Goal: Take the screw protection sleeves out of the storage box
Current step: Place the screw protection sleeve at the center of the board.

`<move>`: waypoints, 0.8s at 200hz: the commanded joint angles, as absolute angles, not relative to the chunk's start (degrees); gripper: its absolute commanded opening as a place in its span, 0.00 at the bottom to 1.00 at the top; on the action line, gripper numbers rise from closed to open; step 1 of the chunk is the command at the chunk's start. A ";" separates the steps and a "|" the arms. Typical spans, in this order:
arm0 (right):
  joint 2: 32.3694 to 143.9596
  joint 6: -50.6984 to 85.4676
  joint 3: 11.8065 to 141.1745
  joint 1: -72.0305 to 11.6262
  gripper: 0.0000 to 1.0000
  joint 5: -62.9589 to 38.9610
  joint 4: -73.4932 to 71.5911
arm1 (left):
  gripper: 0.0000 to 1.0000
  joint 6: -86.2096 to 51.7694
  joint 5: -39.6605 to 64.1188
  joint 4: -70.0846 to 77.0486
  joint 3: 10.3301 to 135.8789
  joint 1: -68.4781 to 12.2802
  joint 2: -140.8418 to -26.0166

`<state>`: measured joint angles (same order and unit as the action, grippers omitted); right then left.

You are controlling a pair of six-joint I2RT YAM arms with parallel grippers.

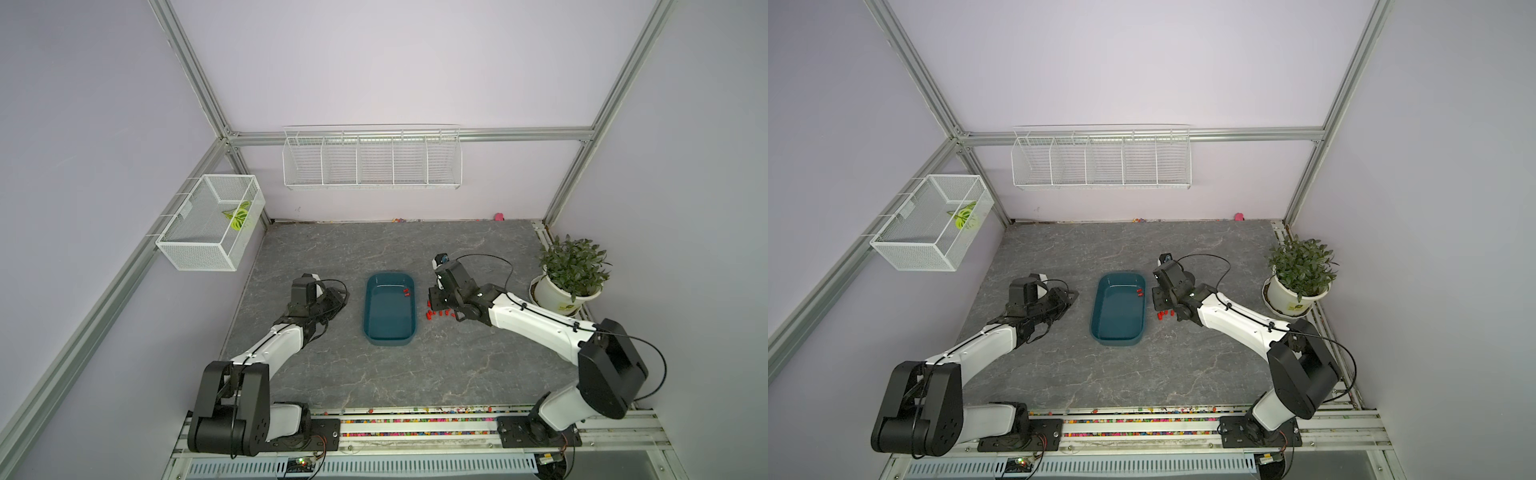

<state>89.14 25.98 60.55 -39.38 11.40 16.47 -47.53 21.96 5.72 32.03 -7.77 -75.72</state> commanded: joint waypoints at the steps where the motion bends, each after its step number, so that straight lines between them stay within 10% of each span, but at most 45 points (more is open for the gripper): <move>1: 89.75 28.31 60.20 -38.14 0.07 12.39 15.98 | 0.40 -47.55 22.21 6.33 32.70 -7.65 -76.27; 160: 101.35 31.16 66.06 -32.88 0.12 5.60 20.65 | 0.40 -47.55 22.06 6.06 32.87 -7.60 -76.64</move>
